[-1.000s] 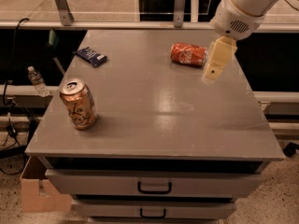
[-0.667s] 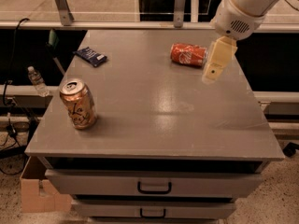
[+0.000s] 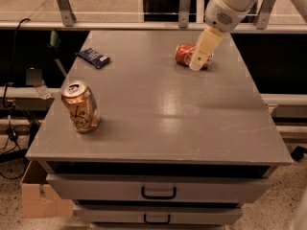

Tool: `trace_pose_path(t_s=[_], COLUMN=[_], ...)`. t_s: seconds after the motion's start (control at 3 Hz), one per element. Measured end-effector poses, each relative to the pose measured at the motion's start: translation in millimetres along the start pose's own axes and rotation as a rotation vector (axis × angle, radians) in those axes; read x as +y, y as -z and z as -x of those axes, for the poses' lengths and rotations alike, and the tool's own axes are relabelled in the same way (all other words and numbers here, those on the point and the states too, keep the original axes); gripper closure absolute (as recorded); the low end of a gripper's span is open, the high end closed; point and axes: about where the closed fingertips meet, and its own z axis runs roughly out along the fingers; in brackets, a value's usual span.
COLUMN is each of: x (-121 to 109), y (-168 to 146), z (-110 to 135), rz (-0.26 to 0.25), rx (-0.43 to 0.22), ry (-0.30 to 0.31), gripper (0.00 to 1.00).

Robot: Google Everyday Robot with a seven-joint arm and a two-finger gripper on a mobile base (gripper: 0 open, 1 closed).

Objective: Place coke can upright

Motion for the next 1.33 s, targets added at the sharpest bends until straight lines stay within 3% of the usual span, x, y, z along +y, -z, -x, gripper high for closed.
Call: trace_pose_path(t_s=[0.33, 1.0, 1.33], x=[-29, -53, -56], y=[-39, -118, -139], z=[14, 29, 21], rz=[0.015, 0.087, 0.103], rx=[-0.007, 0.070, 0.124], ry=[-0.065, -0.154, -0.194], gripper=[0.00, 0.00, 0.19])
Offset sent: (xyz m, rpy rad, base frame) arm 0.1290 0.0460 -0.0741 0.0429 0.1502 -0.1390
